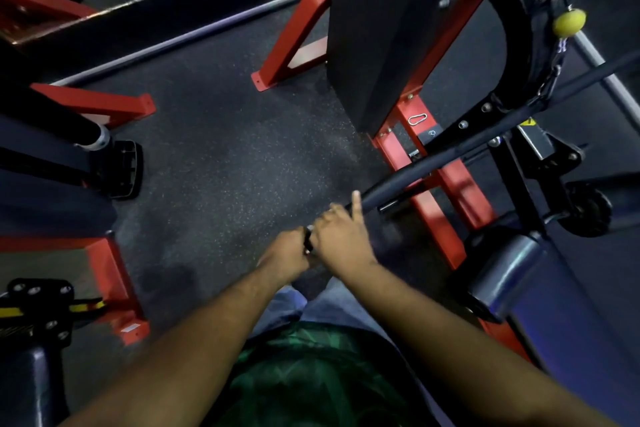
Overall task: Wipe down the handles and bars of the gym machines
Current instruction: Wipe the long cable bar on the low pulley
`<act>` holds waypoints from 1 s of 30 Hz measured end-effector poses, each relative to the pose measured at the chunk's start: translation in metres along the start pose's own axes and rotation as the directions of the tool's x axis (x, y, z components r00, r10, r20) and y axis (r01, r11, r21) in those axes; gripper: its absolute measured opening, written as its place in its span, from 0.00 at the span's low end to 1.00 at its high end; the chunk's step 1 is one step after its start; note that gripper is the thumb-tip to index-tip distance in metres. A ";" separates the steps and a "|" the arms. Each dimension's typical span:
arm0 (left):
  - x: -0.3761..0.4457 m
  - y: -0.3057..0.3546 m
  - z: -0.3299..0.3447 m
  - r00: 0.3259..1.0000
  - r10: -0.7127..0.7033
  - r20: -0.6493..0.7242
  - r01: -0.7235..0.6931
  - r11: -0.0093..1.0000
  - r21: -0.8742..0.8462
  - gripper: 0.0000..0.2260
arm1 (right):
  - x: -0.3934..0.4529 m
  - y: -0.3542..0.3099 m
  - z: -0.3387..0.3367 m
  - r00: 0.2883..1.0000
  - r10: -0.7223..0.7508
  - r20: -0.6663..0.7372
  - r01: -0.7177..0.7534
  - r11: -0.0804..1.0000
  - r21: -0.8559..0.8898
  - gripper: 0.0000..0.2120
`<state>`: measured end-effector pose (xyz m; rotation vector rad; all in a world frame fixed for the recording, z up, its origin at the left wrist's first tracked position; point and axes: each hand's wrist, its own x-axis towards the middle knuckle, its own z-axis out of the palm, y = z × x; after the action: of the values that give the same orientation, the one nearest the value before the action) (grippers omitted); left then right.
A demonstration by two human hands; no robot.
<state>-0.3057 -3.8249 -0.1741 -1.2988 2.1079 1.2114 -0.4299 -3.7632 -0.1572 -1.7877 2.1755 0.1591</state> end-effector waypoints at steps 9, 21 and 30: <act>-0.004 -0.009 0.004 0.999 0.042 0.030 -0.036 0.982 -0.188 0.49 | 0.001 0.046 0.001 0.985 -0.107 -0.133 0.095 0.991 -0.095 0.10; 0.003 -0.018 0.003 0.995 0.096 0.014 -0.093 0.986 -0.140 0.24 | -0.014 0.086 0.015 0.923 -0.014 -0.384 0.033 0.999 0.042 0.16; 0.003 -0.021 -0.001 0.962 0.247 0.118 -0.233 0.965 -0.118 0.21 | -0.048 0.008 0.059 0.929 -0.169 -0.330 0.194 0.980 0.044 0.29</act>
<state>-0.2888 -3.8313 -0.1858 -0.9926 2.1785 1.4806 -0.4191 -3.7003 -0.1986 -2.0809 2.1720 -0.2789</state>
